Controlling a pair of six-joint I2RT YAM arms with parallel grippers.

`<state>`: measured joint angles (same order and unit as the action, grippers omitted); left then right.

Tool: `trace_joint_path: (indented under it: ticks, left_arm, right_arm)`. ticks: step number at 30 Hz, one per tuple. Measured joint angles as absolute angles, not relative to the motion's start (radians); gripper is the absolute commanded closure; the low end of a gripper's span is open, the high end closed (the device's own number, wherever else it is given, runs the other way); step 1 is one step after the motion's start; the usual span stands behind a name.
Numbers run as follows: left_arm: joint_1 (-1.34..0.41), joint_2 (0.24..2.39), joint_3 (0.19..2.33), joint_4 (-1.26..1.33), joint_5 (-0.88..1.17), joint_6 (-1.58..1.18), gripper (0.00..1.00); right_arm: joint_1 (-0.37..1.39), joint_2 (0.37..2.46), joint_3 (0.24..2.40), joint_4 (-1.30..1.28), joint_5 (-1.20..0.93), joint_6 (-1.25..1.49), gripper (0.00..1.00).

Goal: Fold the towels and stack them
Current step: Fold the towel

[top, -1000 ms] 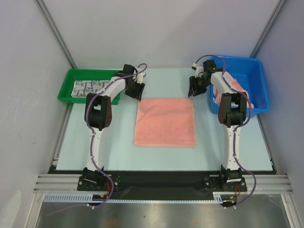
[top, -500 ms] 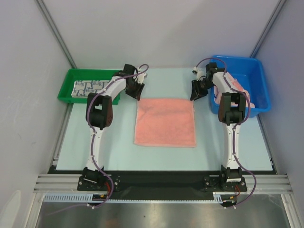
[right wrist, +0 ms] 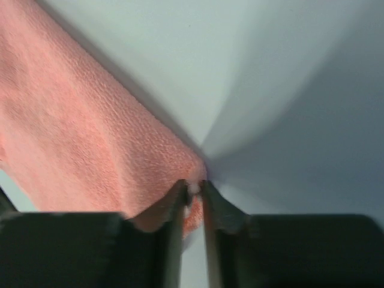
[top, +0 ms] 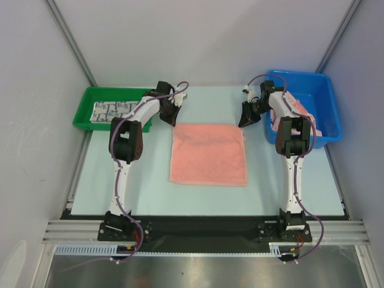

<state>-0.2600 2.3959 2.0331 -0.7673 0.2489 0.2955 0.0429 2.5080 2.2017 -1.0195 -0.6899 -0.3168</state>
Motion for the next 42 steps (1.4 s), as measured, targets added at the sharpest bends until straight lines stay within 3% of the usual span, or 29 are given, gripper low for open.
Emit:
trace_joint_path:
  ticks: [1, 2, 17, 42]
  left_arm:
    - [-0.26, 2.396, 2.033, -0.768, 0.251, 0.295, 1.0]
    - [-0.26, 2.396, 2.034, -0.77, 0.253, 0.295, 1.0]
    - [-0.259, 2.398, 2.039, -0.75, 0.256, 0.27, 1.0]
    - [-0.226, 2.378, 2.008, -0.613, 0.167, 0.21, 1.0]
  right_arm:
    - [0.043, 2.508, 2.202, -1.018, -0.692, -0.311, 0.95]
    - [0.043, 2.508, 2.202, -1.013, -0.694, -0.303, 1.0]
    - [0.057, 2.397, 2.066, -0.611, -0.657, -0.165, 1.0]
    - [0.072, 2.364, 1.971, -0.318, -0.583, -0.138, 1.0]
